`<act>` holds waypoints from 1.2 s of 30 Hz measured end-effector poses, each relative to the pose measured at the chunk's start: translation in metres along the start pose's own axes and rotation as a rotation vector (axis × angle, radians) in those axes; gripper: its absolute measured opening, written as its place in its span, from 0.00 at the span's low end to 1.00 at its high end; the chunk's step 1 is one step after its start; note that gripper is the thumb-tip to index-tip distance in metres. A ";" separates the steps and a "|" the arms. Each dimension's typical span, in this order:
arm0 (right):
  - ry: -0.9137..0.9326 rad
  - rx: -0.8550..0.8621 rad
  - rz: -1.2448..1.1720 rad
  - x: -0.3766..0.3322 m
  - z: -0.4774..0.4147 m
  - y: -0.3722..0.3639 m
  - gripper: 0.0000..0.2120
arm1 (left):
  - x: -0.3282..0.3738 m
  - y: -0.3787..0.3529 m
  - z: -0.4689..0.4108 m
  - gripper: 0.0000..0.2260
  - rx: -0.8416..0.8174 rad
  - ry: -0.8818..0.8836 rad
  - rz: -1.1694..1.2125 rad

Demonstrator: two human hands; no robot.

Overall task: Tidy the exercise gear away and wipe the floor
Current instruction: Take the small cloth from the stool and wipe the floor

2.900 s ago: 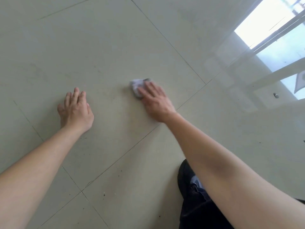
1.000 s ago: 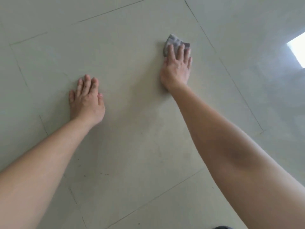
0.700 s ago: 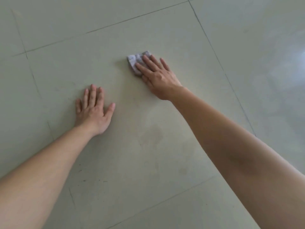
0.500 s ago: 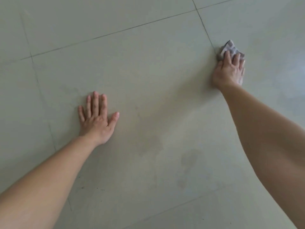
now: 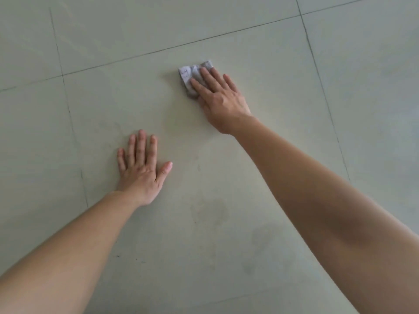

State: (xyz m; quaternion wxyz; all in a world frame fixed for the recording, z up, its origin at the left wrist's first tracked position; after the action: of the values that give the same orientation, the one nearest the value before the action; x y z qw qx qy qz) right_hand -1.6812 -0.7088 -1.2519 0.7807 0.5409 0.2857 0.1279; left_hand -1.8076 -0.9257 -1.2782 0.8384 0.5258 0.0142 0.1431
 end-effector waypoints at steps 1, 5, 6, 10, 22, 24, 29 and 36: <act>-0.061 0.053 0.012 0.036 0.000 0.014 0.24 | 0.000 0.001 -0.001 0.38 -0.001 0.000 -0.009; -0.615 0.214 -0.102 0.188 0.034 0.060 0.26 | 0.003 0.002 0.001 0.36 -0.051 0.015 -0.001; -0.752 0.233 -0.130 0.212 0.049 0.065 0.26 | 0.005 0.002 0.000 0.37 -0.051 0.010 -0.005; -0.873 0.256 -0.129 0.178 0.068 0.046 0.26 | 0.001 -0.001 0.000 0.37 -0.060 0.015 0.003; -0.372 0.138 -0.008 0.117 0.054 0.033 0.24 | 0.055 0.070 -0.064 0.37 0.255 -0.047 -0.022; -0.612 0.195 -0.067 0.170 0.051 0.053 0.24 | 0.061 0.064 -0.085 0.36 0.230 -0.059 -0.015; -0.741 0.212 -0.074 0.169 0.008 0.058 0.25 | 0.061 0.048 -0.094 0.35 0.290 -0.069 -0.033; -0.053 0.024 0.014 -0.041 -0.082 0.010 0.24 | 0.059 0.043 -0.094 0.35 0.262 -0.059 -0.021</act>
State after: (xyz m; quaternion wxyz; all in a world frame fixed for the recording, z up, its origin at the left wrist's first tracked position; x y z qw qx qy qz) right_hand -1.7611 -0.6629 -1.2507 0.7807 0.5553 0.2623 0.1157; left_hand -1.7771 -0.8104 -1.2747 0.7640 0.6346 0.0135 0.1155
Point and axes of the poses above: each hand's wrist, its own z-axis away from the middle knuckle, its own y-axis out of the back of the hand, x = y × z, the point moved 8 cm from there along -z, towards the middle knuckle, and after that the axes turned 10 degrees about -y, right-handed, at the moved point
